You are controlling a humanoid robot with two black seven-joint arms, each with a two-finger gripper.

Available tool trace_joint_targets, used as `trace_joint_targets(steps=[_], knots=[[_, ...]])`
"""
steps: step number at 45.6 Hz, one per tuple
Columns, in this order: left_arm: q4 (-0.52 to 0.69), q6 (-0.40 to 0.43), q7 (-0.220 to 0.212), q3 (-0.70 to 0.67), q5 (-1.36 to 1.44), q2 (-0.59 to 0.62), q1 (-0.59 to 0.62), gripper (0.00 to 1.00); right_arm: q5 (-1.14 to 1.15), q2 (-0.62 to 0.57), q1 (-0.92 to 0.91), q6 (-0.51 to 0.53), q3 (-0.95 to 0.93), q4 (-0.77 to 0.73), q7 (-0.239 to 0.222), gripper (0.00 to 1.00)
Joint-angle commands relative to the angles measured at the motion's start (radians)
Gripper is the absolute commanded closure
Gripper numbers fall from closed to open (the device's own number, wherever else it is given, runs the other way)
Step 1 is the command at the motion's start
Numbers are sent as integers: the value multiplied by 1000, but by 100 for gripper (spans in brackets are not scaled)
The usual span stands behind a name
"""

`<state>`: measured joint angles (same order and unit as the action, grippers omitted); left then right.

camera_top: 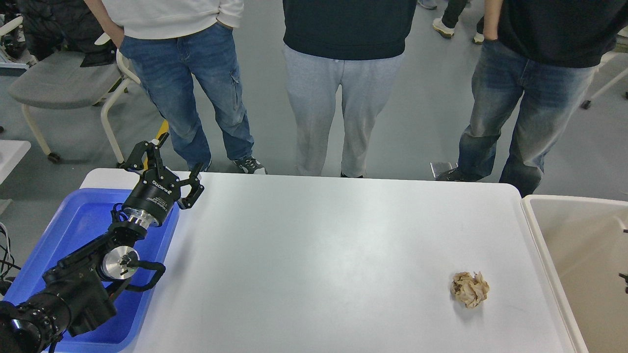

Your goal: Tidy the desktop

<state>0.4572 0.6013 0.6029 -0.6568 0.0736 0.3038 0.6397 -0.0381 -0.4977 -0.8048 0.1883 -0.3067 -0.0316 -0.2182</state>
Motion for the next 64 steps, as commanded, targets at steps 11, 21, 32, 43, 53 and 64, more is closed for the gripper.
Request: trace_joint_targets(steps=[11,21,32,43,53,64], knots=[[0,0,0,0,0,0,0,0,-192,-93,-139,103,-455,373,-3,0],[0,0,0,0,0,0,0,0,-192,10,-163,106,-577,510,-1,0],[0,0,0,0,0,0,0,0,-194,169,-182,109,-620,510,-1,0],[0,0,0,0,0,0,0,0,-192,324,-146,118,-640,510,-1,0],[0,0,0,0,0,0,0,0,-192,418,-73,172,-637,510,0,0],[0,0,0,0,0,0,0,0,-192,453,9,232,-637,512,0,0]])
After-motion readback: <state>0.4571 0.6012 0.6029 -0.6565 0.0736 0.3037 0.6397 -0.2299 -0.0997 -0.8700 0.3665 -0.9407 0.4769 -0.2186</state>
